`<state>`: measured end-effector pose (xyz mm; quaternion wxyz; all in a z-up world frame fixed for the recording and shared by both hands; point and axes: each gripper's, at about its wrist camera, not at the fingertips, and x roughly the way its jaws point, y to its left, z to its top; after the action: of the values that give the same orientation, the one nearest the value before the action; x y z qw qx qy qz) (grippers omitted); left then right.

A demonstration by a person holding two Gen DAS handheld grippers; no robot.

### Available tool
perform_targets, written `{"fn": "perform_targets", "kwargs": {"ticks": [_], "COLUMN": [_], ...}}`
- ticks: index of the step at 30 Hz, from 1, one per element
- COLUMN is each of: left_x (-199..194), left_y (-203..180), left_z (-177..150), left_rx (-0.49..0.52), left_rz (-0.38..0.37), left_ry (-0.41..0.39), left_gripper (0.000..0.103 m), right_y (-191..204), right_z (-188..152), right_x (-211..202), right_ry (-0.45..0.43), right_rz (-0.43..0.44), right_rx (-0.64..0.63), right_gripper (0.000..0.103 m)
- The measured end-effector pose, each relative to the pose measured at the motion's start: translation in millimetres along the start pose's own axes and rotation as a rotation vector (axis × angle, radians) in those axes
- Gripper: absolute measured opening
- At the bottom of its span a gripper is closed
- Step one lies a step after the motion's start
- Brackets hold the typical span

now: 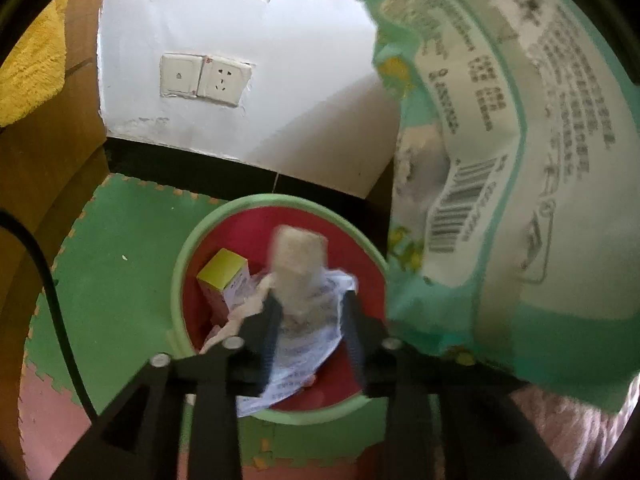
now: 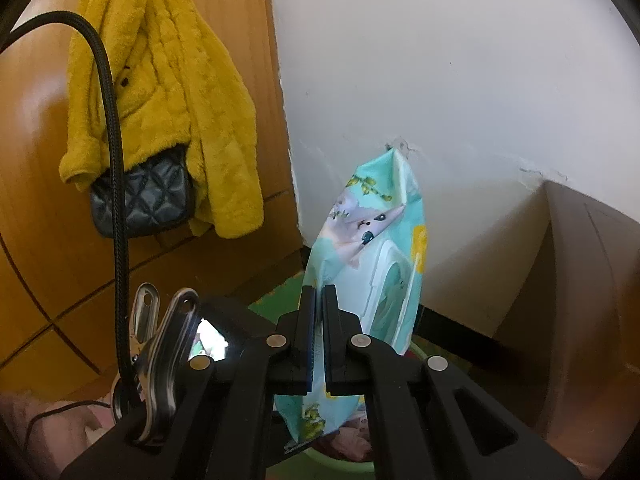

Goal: Collect trash
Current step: 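Open the left gripper to drop the white bag into the bin, then lower the teal packet into the bin and open the right gripper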

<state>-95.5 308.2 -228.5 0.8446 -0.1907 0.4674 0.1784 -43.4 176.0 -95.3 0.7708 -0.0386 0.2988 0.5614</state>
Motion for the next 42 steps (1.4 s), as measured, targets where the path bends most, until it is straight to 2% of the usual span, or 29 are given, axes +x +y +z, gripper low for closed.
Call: {"fn": "perform_targets", "kwargs": {"ticks": [4, 8, 13, 21, 25, 29, 36, 42], "left_x": [5, 8, -2, -16, -22, -28, -33, -33], "left_y": [6, 16, 27, 64, 75, 85, 90, 87], "left_z": [-5, -6, -11, -17, -21, -26, -27, -27], "left_rx": [0.019, -0.006, 0.020, -0.033, -0.031, -0.058, -0.069, -0.063], "left_rz": [-0.002, 0.018, 0.094, 0.171, 0.220, 0.224, 0.232, 0.240], "left_ry": [-0.001, 0.013, -0.002, -0.024, -0.039, -0.040, -0.044, -0.041], "left_gripper": [0.046, 0.046, 0.046, 0.046, 0.046, 0.046, 0.046, 0.046], "right_y": [2, 3, 6, 15, 13, 4, -10, -8], "right_z": [-4, -6, -11, -35, -52, -70, -90, -94], "right_x": [9, 15, 25, 54, 80, 111, 156, 183], "right_ry": [0.009, 0.023, 0.054, 0.145, 0.222, 0.307, 0.401, 0.422], "right_rz": [-0.012, -0.015, -0.008, -0.002, -0.025, -0.047, -0.063, -0.069], "right_rx": [-0.005, -0.007, -0.004, -0.003, -0.007, 0.018, 0.057, 0.032], "right_gripper": [0.004, 0.004, 0.004, 0.004, 0.004, 0.004, 0.004, 0.004]}}
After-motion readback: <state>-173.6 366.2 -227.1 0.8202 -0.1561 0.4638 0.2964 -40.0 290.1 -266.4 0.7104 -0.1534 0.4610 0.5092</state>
